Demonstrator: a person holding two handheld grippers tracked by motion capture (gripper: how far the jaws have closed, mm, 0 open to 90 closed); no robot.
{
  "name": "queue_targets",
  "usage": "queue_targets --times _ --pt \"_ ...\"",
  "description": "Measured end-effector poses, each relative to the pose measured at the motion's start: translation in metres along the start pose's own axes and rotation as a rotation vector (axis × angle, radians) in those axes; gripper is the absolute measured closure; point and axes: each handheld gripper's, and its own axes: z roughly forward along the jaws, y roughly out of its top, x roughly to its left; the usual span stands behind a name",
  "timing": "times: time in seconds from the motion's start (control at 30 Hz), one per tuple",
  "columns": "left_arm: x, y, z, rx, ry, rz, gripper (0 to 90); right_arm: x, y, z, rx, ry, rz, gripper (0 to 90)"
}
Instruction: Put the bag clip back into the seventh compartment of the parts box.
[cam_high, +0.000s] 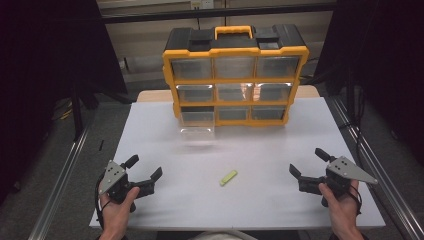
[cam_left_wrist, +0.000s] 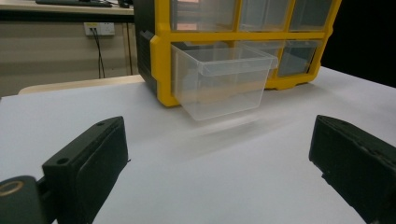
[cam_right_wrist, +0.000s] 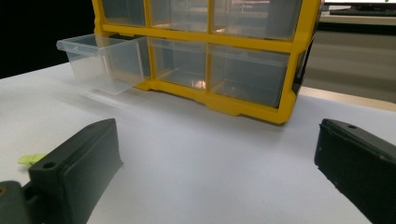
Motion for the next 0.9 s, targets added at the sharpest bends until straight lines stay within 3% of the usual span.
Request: queue_targets --times 0.53,0.9 --pt "-0.011 0.001 0.011 0.028 -0.06 0.012 4.6 0.002 -0.004 0.005 0.044 0.048 0.011 0.4" --pt "-0.019 0.004 0.023 0.057 -0.108 0.019 3.4 0.007 -0.003 0.006 0.048 0.073 -0.026 0.1"
